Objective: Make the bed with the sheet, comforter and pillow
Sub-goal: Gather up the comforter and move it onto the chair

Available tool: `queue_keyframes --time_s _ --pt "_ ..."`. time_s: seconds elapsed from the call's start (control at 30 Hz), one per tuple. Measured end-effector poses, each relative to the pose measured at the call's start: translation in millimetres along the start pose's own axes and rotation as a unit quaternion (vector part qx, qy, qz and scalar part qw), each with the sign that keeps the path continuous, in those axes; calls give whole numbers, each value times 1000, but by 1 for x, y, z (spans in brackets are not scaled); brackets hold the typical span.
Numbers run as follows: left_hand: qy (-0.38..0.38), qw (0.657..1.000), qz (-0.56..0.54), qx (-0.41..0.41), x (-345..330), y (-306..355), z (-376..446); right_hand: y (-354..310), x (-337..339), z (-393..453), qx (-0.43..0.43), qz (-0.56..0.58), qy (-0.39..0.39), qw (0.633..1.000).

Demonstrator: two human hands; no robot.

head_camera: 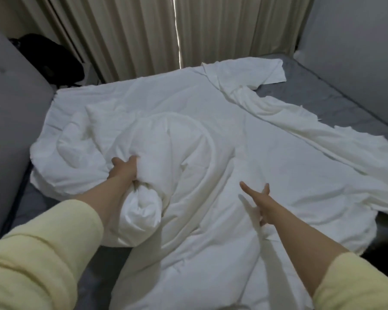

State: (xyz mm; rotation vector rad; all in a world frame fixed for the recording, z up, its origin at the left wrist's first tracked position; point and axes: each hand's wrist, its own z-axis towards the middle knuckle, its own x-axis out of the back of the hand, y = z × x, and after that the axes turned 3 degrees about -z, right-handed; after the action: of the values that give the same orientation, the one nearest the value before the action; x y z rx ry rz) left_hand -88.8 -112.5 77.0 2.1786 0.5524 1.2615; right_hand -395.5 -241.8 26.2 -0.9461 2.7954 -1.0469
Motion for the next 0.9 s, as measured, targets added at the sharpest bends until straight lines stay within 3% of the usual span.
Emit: queue_keyframes --time_s 0.07,0.17,0.27,0.37,0.53,0.6,0.67,0.73,0.8,0.9 --pt "-39 998 -46 -27 -5 -3 -12 -6 -37 7 66 77 -75 992" --pt "-104 988 40 -107 -6 -10 -46 -35 -88 -2 154 123 -96 976" --pt "-116 977 124 -128 -9 -24 -77 -73 -127 -22 216 59 -132 966" --pt "-168 983 43 -63 -14 -32 -91 -88 -154 -37 256 -45 -167 951" --pt "-108 960 250 -67 -46 -42 -68 -75 -140 -33 233 -79 -236 940" --pt "-88 956 269 -76 -68 -44 -56 -60 -110 -12 221 -83 -178 955" --pt "-77 959 268 -59 -83 -44 -45 -39 -68 22 218 -130 3 967" --pt "-66 954 285 -59 -100 -45 -30 -11 -16 62 147 -199 145 958" --pt "-52 946 313 -68 -109 -50 -15 19 27 97 43 -237 179 954" --pt "-41 937 342 -63 -123 -61 11 45 55 141 -43 -262 150 952"
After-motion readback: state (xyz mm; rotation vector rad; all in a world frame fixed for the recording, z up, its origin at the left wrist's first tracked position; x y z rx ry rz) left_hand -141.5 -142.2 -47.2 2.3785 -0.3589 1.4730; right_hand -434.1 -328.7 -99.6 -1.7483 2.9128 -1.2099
